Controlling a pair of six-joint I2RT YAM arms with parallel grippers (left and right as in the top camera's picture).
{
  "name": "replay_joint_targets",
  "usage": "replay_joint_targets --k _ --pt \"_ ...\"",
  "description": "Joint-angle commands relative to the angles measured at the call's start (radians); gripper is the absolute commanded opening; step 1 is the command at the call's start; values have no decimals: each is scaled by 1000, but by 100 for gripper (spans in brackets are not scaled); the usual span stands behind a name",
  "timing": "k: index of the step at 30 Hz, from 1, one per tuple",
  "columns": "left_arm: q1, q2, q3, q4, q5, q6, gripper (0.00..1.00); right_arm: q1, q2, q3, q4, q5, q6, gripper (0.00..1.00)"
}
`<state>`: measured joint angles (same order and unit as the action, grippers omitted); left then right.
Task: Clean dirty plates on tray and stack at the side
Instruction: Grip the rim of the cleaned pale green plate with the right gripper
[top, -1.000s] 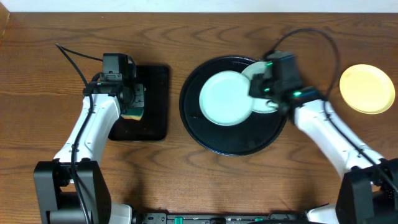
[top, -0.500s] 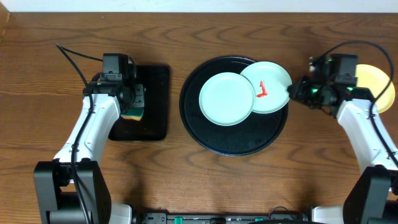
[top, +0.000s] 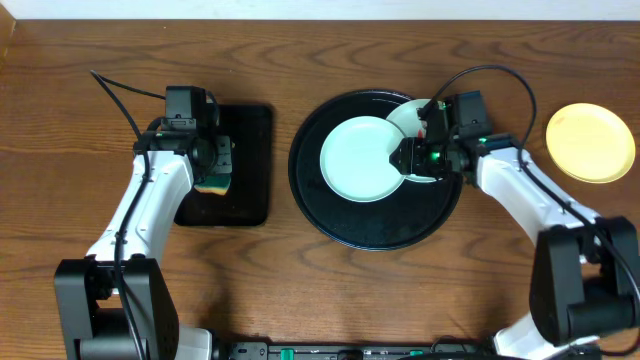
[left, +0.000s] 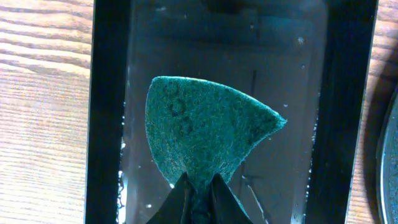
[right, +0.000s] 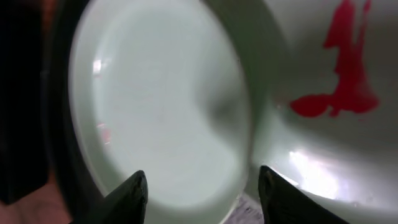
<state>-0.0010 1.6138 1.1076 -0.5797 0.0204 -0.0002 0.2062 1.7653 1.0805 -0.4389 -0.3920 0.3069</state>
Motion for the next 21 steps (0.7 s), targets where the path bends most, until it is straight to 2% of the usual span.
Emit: replay_joint_targets --k 1,4,6,16,17,18,20,21 --pt "3 -11 0 -4 -2 -5 7 6 8 5 11 73 22 55" --pt "3 -11 0 -3 -2 -5 8 9 8 5 18 113 22 54" --pt "3 -11 0 -3 -2 -5 7 16 12 5 36 111 22 49" --pt "3 -11 0 -3 -2 -5 8 66 66 5 106 117 39 44" --pt "3 -11 0 -3 -1 -5 7 66 68 5 110 122 45 41" --pt "3 -11 0 -3 -2 -5 7 66 68 5 114 127 45 32" --pt "3 -11 0 -3 -2 -5 7 66 68 5 117 130 45 6" --pt "3 -11 0 -3 -1 -5 7 64 68 5 118 130 45 1"
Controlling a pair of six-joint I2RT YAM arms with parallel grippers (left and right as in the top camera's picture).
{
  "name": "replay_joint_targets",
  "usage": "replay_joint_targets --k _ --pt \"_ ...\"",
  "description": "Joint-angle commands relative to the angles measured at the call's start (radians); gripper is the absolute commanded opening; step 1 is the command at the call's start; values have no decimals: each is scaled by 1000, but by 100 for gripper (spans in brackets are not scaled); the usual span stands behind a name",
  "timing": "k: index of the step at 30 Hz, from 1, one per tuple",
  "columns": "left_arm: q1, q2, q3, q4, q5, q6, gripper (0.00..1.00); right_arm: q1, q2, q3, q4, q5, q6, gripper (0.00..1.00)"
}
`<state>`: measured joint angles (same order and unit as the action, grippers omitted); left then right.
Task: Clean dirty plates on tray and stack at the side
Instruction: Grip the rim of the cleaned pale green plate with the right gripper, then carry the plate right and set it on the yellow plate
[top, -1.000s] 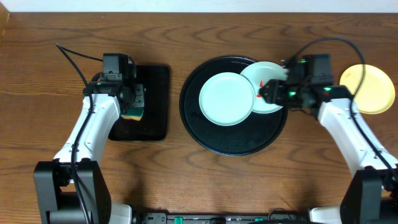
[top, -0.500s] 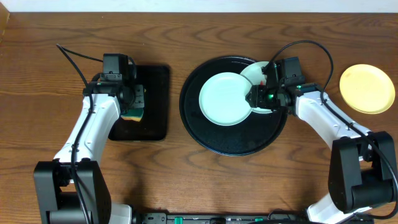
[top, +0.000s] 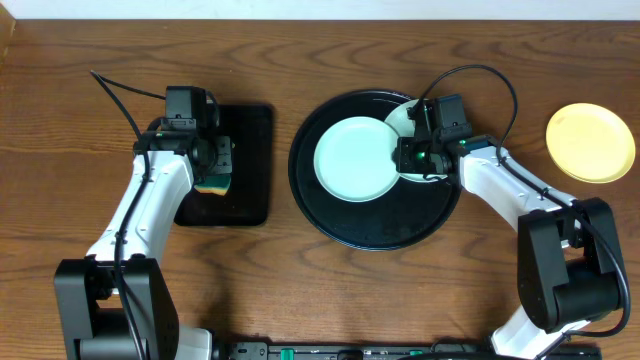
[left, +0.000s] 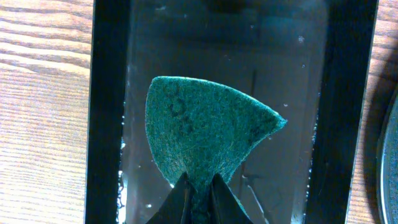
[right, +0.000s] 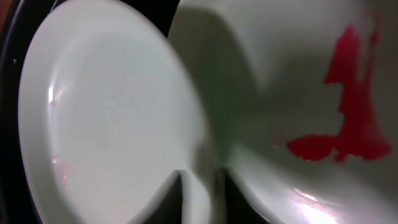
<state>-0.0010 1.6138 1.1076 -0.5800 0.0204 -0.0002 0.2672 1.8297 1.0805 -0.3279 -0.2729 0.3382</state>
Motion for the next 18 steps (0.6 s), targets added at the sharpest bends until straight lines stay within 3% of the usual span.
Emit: replay_joint_targets --k 1,10,16,18 --pt "3 -11 0 -3 -2 -5 7 3 3 6 6 11 14 1" --pt "3 -11 0 -4 -2 -5 7 -58 -200 67 -88 16 20 1" --pt "3 -11 0 -10 -2 -5 8 -275 -377 72 -244 115 20 1" --pt "3 -11 0 -6 -6 -5 7 -427 -416 72 -348 169 7 1"
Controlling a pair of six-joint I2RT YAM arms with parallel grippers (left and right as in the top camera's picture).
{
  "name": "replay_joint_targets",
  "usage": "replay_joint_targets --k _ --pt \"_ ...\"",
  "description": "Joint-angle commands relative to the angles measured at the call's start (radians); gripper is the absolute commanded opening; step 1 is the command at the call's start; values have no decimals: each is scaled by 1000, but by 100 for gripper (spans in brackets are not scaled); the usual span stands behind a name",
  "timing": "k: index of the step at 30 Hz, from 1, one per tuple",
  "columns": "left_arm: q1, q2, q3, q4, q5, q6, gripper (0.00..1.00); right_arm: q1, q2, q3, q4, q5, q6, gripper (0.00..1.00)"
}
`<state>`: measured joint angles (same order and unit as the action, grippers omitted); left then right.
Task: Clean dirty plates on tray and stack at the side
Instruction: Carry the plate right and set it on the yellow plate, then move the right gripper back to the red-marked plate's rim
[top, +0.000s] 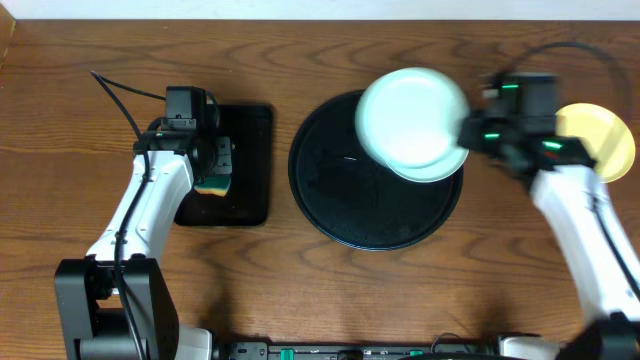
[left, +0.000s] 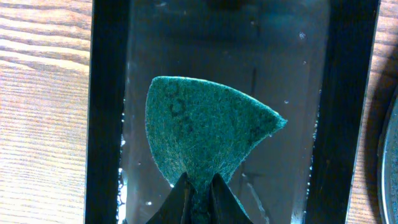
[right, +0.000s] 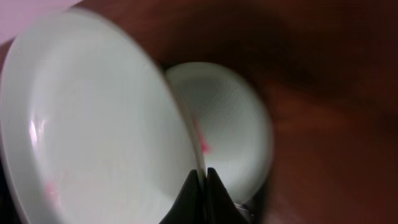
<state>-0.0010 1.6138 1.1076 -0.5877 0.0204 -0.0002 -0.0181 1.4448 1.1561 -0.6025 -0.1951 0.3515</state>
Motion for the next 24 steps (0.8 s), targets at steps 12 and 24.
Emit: replay_joint_targets --k 12,24 --pt "3 23 -4 63 -12 2 74 -518 -7 -6 -111 247 -67 1" --pt "2 -253 -4 20 -12 2 75 -651 231 -6 32 241 15 1"
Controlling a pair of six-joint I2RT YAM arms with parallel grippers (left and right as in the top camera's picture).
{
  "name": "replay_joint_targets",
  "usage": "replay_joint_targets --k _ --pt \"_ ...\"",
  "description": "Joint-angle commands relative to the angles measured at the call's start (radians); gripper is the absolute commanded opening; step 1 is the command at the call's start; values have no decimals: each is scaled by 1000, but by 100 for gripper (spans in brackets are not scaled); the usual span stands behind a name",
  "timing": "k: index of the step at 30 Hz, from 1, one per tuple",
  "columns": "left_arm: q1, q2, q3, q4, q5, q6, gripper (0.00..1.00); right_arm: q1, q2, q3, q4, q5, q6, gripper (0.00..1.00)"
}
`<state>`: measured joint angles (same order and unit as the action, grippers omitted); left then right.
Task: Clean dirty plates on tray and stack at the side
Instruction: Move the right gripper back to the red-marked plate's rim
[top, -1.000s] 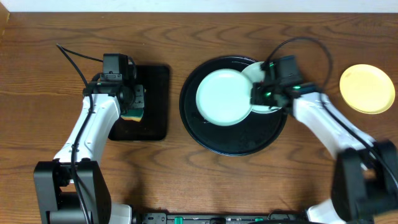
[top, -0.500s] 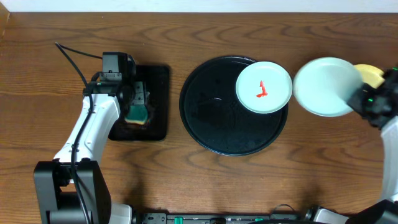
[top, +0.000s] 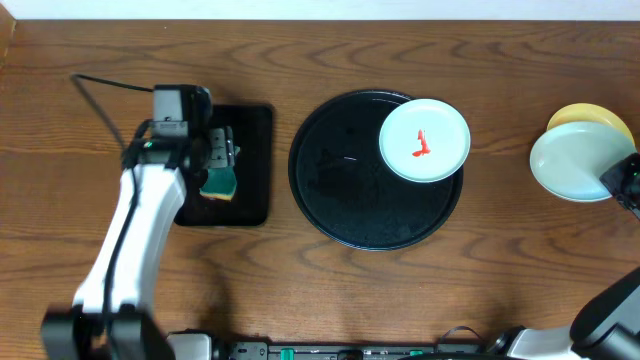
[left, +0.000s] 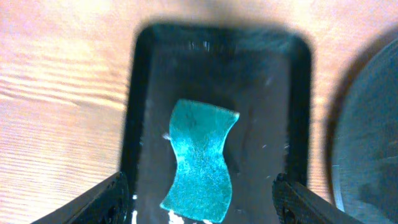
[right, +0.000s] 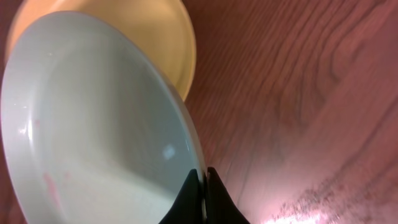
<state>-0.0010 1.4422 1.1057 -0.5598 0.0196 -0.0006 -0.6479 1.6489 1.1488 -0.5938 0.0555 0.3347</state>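
A pale green plate (top: 570, 163) hangs at the far right, overlapping the near edge of a yellow plate (top: 592, 119). My right gripper (right: 202, 190) is shut on its rim; the green plate (right: 93, 124) is tilted against the yellow plate (right: 155, 28), and whether they touch cannot be told. A white plate with a red smear (top: 424, 140) lies on the round black tray (top: 340, 190). My left gripper (left: 200, 205) stands open above the green sponge (left: 201, 158), which lies loose in the small black rectangular tray (left: 298, 124).
The rectangular tray (top: 255, 150) sits left of the round tray, with a narrow strip of wooden table between them. Bare wood lies right of the green plate (right: 298, 93). The round tray's rim (left: 373, 143) shows at the right of the left wrist view.
My left gripper has opened and risen; the sponge now lies free in the rectangular tray. My right gripper has moved the green plate from over the round tray to the yellow plate at the far right.
My right gripper stood open at the green plate's rim on the round tray, then shut on it, then held it lifted over the tray, uncovering the smeared white plate, and now holds it at the yellow plate. My left gripper gripped the sponge throughout, then let go.
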Motion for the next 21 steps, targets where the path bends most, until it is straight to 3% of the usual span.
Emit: replay_joint_targets --k 1,12,21 --pt "2 -108 -2 -11 -11 3 75 -25 46 1 46 -10 32 1" --pt "2 -225 -2 -53 -11 2 76 -28 188 1 312 -11 116 1" --pt "2 -225 -2 -80 -11 2 76 -50 268 1 374 4 177 1"
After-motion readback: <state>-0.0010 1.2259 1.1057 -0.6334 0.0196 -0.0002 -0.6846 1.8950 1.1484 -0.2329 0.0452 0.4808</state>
